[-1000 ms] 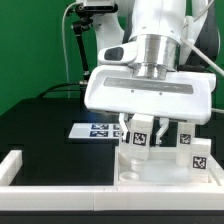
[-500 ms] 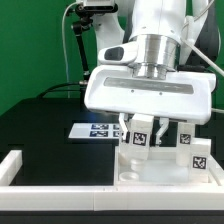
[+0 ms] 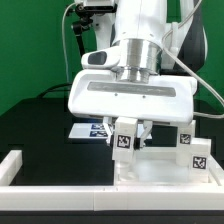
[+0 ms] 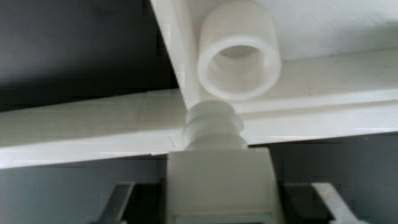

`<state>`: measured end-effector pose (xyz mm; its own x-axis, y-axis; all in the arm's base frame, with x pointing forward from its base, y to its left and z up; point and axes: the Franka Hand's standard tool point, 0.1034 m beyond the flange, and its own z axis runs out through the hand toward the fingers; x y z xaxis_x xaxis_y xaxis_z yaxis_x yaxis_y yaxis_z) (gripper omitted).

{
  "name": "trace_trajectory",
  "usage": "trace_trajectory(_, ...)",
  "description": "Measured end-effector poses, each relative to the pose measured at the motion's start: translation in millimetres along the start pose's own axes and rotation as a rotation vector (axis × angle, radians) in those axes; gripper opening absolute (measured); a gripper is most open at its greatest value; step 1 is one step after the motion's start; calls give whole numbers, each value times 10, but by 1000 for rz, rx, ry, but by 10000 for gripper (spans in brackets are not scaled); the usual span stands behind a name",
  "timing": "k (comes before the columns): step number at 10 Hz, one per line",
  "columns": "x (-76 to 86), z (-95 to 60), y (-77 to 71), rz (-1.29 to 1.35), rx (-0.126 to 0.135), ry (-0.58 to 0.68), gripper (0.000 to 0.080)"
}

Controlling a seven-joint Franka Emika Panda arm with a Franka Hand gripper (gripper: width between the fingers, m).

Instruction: Assemble square table

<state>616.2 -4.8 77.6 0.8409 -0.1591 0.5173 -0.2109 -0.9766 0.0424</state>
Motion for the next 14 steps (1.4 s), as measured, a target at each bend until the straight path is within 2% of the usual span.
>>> trace_trajectory(5,-196,19,-117,-14,6,-12,288)
trace_trajectory(12,-167,79,-155,-31,2,41,288)
trace_trajectory(13,-168,79,-155,-32,2,41,357)
trace_trajectory(14,-168,79,-155,-33,2,41,357)
